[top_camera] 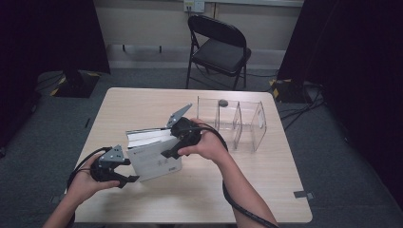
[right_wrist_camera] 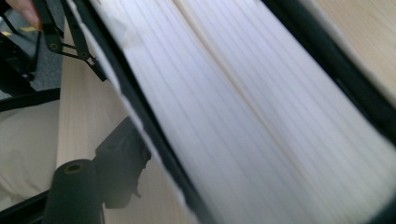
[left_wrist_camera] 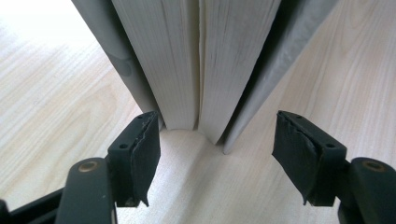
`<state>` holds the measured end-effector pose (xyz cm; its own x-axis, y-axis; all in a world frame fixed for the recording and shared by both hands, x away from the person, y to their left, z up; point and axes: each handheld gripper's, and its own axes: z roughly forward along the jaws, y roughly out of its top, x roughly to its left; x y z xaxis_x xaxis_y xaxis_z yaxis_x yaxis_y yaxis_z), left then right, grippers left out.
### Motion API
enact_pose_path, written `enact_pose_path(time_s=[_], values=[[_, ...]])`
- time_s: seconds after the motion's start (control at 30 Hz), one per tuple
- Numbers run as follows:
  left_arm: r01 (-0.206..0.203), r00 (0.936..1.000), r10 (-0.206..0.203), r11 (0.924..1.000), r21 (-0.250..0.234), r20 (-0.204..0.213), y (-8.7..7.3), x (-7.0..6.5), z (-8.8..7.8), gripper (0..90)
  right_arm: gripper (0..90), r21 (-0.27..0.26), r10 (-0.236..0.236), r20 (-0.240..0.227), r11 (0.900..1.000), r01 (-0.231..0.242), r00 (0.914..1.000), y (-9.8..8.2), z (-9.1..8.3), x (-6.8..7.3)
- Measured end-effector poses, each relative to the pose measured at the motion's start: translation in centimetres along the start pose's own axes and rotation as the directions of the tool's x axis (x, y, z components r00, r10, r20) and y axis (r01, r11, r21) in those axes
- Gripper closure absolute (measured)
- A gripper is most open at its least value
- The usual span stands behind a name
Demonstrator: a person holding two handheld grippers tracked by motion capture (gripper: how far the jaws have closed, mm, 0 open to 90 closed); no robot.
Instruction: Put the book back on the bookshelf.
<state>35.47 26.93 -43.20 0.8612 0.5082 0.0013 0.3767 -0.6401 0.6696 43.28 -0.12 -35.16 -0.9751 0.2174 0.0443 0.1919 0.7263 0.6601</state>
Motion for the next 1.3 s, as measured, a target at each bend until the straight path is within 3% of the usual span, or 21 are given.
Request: enact_pose_path(time_s=[0.07, 0.17, 0.2, 0.27, 0.3, 0.33, 0.47, 0.73, 0.87, 0.9, 0.97, 1.0, 1.13, 1.2, 1.3], values=[[0.0, 1.0, 0.0, 1.0, -0.001, 0.001, 0.0, 0.0, 0.0, 31.6, 26.4, 0.021, 0.016, 0.014, 1.0, -0.016, 0.9998, 0.3, 0.1, 0.2], [-0.001, 1.0, 0.001, 1.0, -0.009, -0.004, -0.1, -0.1, 0.1, 31.5, 35.8, 0.035, 0.025, 0.011, 0.999, -0.025, 0.9996, 0.3, -0.2, 0.4], [-0.012, 0.9999, 0.012, 0.9999, -0.002, -0.007, -0.1, 0.0, 0.1, 31.4, 40.6, 0.039, 0.021, 0.004, 0.999, -0.021, 0.9998, 0.3, -0.3, 0.5], [0.004, 0.9999, -0.004, 0.9999, -0.016, -0.013, -0.1, 0.0, 0.2, 31.1, 50.1, 0.049, 0.017, -0.019, 0.999, -0.016, 0.9997, 0.2, -0.7, 0.8], [0.005, 0.9999, -0.005, 0.9999, -0.012, -0.015, -0.1, 0.1, 0.1, 27.7, 51.3, 0.056, -0.008, -0.008, 0.998, 0.008, 0.9999, 0.2, -0.7, 1.3], [0.008, 0.9999, -0.009, 0.9998, -0.017, -0.014, -0.1, 0.2, 0.1, 28.2, 51.7, 0.06, -0.007, 0.013, 0.998, 0.006, 0.9999, 0.3, -0.6, 1.6], [0.014, 0.9999, -0.014, 0.9998, -0.011, -0.008, -0.4, 0.3, 0.3, 27.0, 52.2, 0.062, -0.011, 0.022, 0.998, 0.01, 0.9997, 0.2, -0.7, 2.0], [0.026, 0.9996, -0.026, 0.9996, -0.012, -0.002, -0.9, 0.3, 1.7, 21.6, 52.2, 0.079, 0.029, 0.056, 0.996, -0.034, 0.998, -1.1, -2.2, 1.7], [0.015, 0.9999, -0.015, 0.9999, 0.0, -0.007, -0.9, 0.2, 2.2, 20.3, 52.1, 0.078, 0.035, 0.068, 0.996, -0.04, 0.9971, -1.8, -2.8, 1.6], [0.026, 0.9996, -0.026, 0.9995, -0.017, -0.009, -0.9, 0.1, 2.5, 20.3, 51.9, 0.079, 0.043, 0.07, 0.996, -0.048, 0.9966, -2.0, -2.9, 1.6], [0.008, 0.9999, -0.008, 1.0, 0.002, -0.008, -0.9, 0.2, 2.6, 20.3, 51.3, 0.077, 0.053, 0.075, 0.995, -0.059, 0.9958, -2.0, -3.0, 1.7], [0.022, 0.9997, -0.022, 0.9996, -0.021, -0.013, -0.9, 0.1, 2.9, 20.3, 51.0, 0.078, 0.056, 0.076, 0.995, -0.062, 0.9955, -2.0, -3.0, 1.7], [0.003, 1.0, -0.003, 1.0, 0.004, -0.007, -1.0, 0.0, 3.3, 20.1, 49.6, 0.098, 0.058, 0.074, 0.993, -0.065, 0.9956, -1.7, -2.9, 1.7], [0.018, 0.9998, -0.018, 0.9998, -0.01, -0.008, -1.2, 0.0, 3.6, 19.5, 48.1, 0.105, 0.06, 0.076, 0.992, -0.068, 0.9953, -1.4, -2.8, 1.7], [0.01, 0.9999, -0.009, 0.9999, 0.004, -0.007, -1.3, -0.1, 3.9, 19.4, 46.7, 0.118, 0.069, 0.09, 0.99, -0.079, 0.9936, -0.7, -2.4, 1.7]])
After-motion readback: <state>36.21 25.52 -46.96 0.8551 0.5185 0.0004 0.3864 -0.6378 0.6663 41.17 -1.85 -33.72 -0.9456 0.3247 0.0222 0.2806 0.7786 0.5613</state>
